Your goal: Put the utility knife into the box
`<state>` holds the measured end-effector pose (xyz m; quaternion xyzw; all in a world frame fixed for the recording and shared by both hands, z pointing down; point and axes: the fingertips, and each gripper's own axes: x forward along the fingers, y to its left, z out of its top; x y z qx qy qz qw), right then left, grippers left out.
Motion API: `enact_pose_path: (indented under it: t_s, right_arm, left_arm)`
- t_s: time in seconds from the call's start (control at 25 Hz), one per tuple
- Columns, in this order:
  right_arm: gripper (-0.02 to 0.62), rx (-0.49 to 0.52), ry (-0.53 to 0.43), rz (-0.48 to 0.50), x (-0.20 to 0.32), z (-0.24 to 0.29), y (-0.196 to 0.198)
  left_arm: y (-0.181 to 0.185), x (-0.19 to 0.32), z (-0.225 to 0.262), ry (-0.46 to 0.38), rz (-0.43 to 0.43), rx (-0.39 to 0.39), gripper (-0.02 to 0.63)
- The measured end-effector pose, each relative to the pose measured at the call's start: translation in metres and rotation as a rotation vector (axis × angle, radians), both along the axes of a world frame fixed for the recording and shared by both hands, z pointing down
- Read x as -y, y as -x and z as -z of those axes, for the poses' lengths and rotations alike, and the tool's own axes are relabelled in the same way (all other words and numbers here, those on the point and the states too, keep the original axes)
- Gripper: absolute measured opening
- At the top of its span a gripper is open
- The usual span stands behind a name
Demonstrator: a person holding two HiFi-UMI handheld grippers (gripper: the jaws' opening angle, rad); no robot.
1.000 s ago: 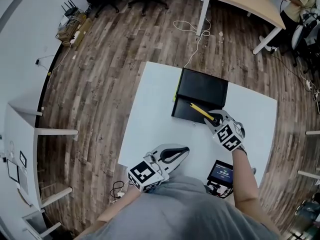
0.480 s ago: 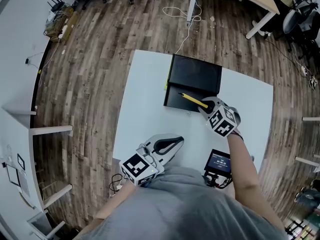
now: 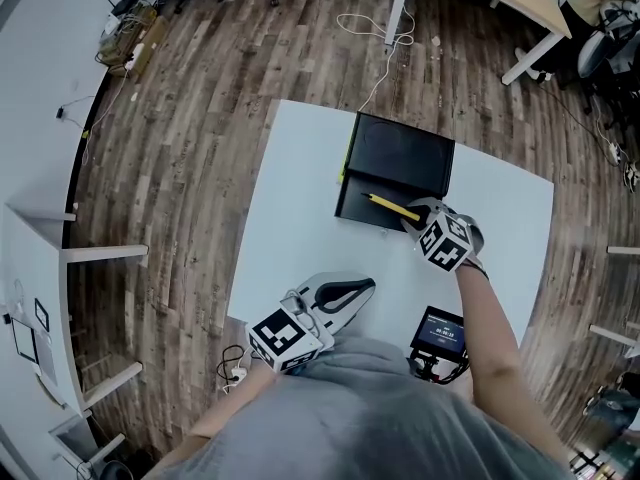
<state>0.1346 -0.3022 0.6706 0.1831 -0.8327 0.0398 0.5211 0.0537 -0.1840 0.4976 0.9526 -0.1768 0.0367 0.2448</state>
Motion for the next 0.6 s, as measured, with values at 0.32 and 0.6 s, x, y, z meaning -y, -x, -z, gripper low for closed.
enact_pose_path:
  t_s: [0.32, 0.6]
  right_arm:
    - [0.078, -0.044, 0.078, 0.046, 0.000, -0.022, -0.001]
    - [0.078, -0.084, 0.154, 0.098, -0.006, -0.028, -0.002]
  left_arm:
    - [0.003, -0.001, -0.004, 0.008, 0.006, 0.005, 0.018]
    - [0.003, -0.001, -0.007, 0.012, 0.007, 0.004, 0.018]
